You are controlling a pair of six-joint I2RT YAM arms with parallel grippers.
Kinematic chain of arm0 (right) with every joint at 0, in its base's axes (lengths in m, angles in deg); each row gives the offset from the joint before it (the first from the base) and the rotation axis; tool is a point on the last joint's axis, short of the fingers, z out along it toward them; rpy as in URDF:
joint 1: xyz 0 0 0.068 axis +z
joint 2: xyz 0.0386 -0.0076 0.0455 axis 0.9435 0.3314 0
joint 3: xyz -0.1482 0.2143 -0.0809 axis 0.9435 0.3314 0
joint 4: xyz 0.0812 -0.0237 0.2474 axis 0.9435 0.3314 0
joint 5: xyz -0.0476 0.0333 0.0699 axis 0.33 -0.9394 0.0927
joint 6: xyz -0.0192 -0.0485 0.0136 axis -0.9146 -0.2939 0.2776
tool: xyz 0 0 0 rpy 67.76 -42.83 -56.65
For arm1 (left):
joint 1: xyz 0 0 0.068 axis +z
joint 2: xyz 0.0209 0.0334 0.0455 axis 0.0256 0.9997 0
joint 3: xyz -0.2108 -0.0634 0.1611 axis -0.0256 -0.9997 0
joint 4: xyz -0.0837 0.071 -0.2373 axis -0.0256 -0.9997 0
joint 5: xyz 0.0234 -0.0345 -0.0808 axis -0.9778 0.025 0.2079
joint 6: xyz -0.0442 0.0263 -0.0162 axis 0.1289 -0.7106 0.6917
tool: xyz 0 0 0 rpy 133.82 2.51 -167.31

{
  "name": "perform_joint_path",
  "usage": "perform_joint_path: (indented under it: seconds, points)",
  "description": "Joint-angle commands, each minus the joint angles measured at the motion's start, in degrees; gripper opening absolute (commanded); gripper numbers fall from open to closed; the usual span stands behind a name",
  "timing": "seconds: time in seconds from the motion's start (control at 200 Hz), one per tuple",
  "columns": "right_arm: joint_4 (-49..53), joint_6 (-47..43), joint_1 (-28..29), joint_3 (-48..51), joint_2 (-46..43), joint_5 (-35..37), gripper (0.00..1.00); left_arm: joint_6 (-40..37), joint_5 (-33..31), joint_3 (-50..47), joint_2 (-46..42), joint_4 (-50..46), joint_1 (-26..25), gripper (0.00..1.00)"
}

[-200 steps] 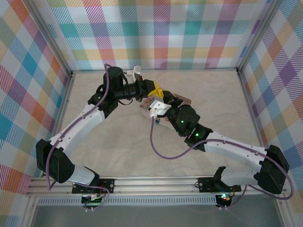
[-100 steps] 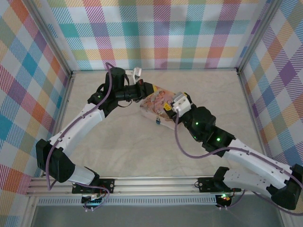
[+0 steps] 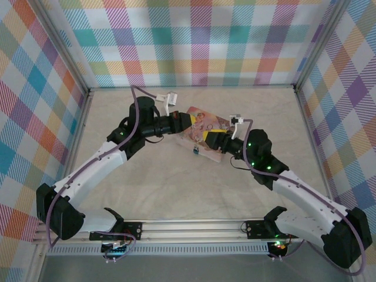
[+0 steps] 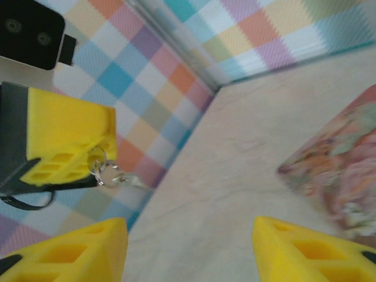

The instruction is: Unlock a padlock with a key

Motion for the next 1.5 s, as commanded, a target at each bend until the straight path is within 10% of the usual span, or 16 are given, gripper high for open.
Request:
perform_joint_path:
  seconds: [0.0,0.355,0.86,1.0,1.185,1.37,1.495]
  points:
    - [-19.6,10.6,-0.1,1.8,0.9,-6.6,0.62,-0.4,-1.2,-2.3,-2.6,7.0,-1.8,0.00]
    - [-33.4,16.4,-0.1,4.3,5.1,-7.9,0.56,1.8,-0.6,-4.0,-3.1,13.2,-4.0,0.00]
    - [-33.4,16.4,-0.1,3.4,5.3,-9.5,0.23,2.9,-0.6,-3.4,-2.6,15.2,-5.4,0.00]
    - [-33.5,16.2,-0.1,3.3,5.5,-9.5,0.00,3.0,-0.5,-3.4,-2.9,15.5,-5.6,0.00]
    - [-32.8,15.4,-0.2,3.4,5.1,-9.1,0.00,2.9,-1.5,-3.4,-3.6,14.4,-5.6,0.00]
    - [-27.0,13.0,-0.9,3.7,2.0,-9.1,0.00,1.5,-5.2,-2.9,-5.5,9.0,-4.4,0.55]
    - [-20.4,10.4,-1.4,4.1,-2.0,-8.6,0.00,0.7,-6.9,-3.3,-7.6,5.9,-2.0,0.61]
